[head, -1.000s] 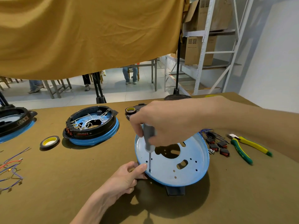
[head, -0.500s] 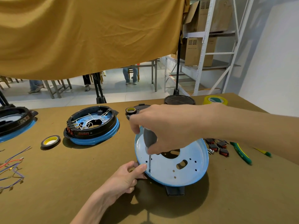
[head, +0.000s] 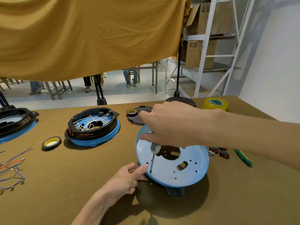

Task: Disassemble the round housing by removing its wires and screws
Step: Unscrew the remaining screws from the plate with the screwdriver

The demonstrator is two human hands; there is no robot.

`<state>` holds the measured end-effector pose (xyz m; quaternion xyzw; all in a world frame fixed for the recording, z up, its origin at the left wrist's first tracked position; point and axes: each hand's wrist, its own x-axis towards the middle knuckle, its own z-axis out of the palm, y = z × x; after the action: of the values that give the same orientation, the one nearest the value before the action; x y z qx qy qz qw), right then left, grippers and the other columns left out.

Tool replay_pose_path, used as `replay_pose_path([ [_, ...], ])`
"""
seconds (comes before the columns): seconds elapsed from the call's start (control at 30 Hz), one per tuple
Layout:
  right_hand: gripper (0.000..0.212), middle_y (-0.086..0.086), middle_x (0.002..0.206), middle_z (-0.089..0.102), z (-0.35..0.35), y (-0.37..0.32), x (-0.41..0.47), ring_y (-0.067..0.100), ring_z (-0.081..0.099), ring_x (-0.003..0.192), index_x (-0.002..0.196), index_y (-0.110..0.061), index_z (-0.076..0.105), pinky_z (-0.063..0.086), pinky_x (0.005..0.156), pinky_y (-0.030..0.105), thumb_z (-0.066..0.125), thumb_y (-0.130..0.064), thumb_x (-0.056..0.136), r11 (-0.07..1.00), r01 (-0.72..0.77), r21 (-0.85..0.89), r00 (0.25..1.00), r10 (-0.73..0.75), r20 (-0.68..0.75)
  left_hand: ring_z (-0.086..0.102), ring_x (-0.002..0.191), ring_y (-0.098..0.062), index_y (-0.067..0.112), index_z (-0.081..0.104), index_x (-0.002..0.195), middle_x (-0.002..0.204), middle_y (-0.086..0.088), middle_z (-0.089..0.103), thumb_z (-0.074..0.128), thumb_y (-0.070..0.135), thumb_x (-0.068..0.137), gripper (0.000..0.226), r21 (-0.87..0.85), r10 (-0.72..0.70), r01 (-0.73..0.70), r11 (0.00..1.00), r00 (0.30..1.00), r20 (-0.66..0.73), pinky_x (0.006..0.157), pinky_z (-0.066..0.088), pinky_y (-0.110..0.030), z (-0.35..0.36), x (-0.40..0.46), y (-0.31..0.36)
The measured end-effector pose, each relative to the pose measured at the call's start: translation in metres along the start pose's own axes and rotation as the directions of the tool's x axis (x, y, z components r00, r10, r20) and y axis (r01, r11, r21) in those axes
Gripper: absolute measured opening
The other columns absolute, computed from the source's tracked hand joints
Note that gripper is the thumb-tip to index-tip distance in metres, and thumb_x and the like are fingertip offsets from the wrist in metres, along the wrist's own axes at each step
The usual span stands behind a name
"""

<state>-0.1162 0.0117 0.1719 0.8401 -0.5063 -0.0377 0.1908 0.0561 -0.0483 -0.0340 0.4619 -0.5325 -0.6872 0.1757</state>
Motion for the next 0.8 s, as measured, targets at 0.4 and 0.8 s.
replay_pose_path([
  [0.4,0.037,-0.008,0.075,0.059,-0.004,0.004,0.003,0.012,0.056,0.066,0.108,-0.019,0.061,0.037,0.051,0.016,0.051,-0.053,0.1,0.985,0.017,0.169,0.997,-0.028,0.066,0.03,0.049,-0.006,0.024,0.058,0.125,0.106,-0.007,0.081,0.071,0.062,0.072,0.066,-0.002,0.004,-0.004,1.0,1.0,-0.006,0.048,0.034,-0.018,0.001,-0.003,0.001],
  [0.8,0.035,-0.017,0.075,0.049,-0.004,0.002,0.001,0.003,0.052,0.068,0.126,-0.023,0.049,0.039,0.049,0.014,0.063,-0.038,0.098,0.963,0.064,0.263,0.991,-0.092,0.098,0.027,0.051,-0.008,0.025,0.057,0.116,0.104,-0.007,0.081,0.074,0.064,0.069,0.063,-0.016,-0.001,0.001,1.0,1.0,-0.003,0.047,0.034,-0.018,0.002,-0.004,0.004],
])
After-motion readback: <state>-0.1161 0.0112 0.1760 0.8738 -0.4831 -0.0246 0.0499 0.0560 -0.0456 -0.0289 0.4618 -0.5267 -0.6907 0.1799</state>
